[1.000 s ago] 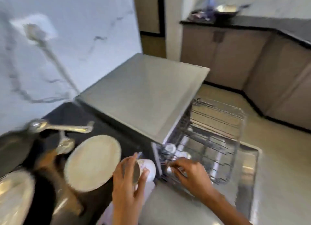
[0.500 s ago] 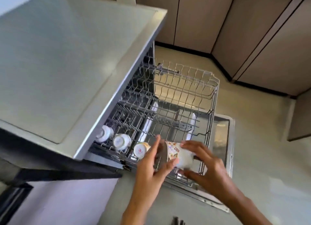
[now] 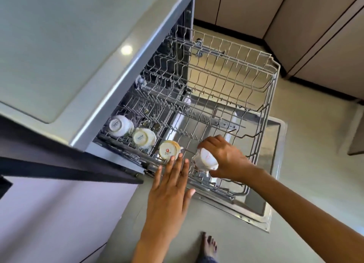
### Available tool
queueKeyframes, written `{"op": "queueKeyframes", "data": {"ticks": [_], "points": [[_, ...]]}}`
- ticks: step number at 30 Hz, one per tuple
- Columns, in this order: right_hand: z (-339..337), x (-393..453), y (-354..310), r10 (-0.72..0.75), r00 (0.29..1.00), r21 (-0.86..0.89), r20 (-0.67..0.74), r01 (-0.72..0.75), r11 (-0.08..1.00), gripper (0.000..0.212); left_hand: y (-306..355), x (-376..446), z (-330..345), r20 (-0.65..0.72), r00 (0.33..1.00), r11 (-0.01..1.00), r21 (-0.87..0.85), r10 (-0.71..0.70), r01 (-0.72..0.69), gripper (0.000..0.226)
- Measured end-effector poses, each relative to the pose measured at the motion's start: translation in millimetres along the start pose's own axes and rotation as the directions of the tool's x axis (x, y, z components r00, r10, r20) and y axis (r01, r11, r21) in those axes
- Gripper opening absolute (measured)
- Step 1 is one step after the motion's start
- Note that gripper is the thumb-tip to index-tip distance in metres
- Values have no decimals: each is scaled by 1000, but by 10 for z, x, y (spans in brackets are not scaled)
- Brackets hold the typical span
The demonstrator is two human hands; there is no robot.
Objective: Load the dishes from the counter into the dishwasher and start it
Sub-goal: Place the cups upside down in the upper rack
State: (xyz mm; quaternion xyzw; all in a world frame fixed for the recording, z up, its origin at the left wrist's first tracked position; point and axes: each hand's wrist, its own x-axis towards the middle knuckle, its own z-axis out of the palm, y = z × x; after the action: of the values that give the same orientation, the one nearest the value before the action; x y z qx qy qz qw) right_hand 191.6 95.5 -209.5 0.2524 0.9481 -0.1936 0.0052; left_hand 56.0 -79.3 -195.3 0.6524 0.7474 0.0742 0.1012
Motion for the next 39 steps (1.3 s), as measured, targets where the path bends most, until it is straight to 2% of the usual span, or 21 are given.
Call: {"op": "queueKeyframes", "data": {"ticks": [3, 6, 12, 16, 22, 25, 27, 29, 33, 36, 39], "points": [[109, 103, -104, -32, 998, -83, 56, 37, 996, 73, 15, -16, 21, 14, 1000, 1000, -18, -24, 25, 65], [184, 156, -134, -112, 993, -149, 31, 115, 982, 74, 30, -22, 37, 13, 999, 998, -41, -45, 45, 63], [243, 129, -129, -203, 978, -159, -47, 194, 968, 69, 28, -22, 60, 19, 999, 998, -43, -50, 51, 61], [319, 125, -115, -227, 972, -95, -51, 222, 970, 66, 31, -18, 72, 16, 999, 997, -57, -48, 49, 60], [354, 25, -116, -196, 978, -89, -75, 189, 978, 73, 24, -20, 69, 53, 997, 992, -114, -52, 58, 59], [277, -77, -160, -58, 985, -111, -163, 40, 993, 72, 16, 0, -2, 83, 995, 980, -185, -55, 69, 60], [116, -159, -282, 79, 964, -58, -252, -97, 994, 59, 38, -4, -186, 95, 991, 965, -238, -93, 113, 65], [-120, -273, -499, 169, 938, 10, -302, -174, 985, 41, 111, -93, -519, 21, 993, 958, -261, -117, 118, 68], [-776, -535, -1285, 219, 904, 175, -368, -164, 971, 13, 275, -666, -1420, -170, 962, 947, -279, -213, 161, 56], [-1192, -680, -2062, 81, 874, 212, -480, 26, 977, 8, 239, -1358, -2067, -313, 906, 945, -251, -283, 209, 44], [-1491, -651, -2800, -45, 834, 288, -549, 240, 927, 6, 62, -2084, -2569, -459, 822, 942, -162, -336, 295, 30]]}}
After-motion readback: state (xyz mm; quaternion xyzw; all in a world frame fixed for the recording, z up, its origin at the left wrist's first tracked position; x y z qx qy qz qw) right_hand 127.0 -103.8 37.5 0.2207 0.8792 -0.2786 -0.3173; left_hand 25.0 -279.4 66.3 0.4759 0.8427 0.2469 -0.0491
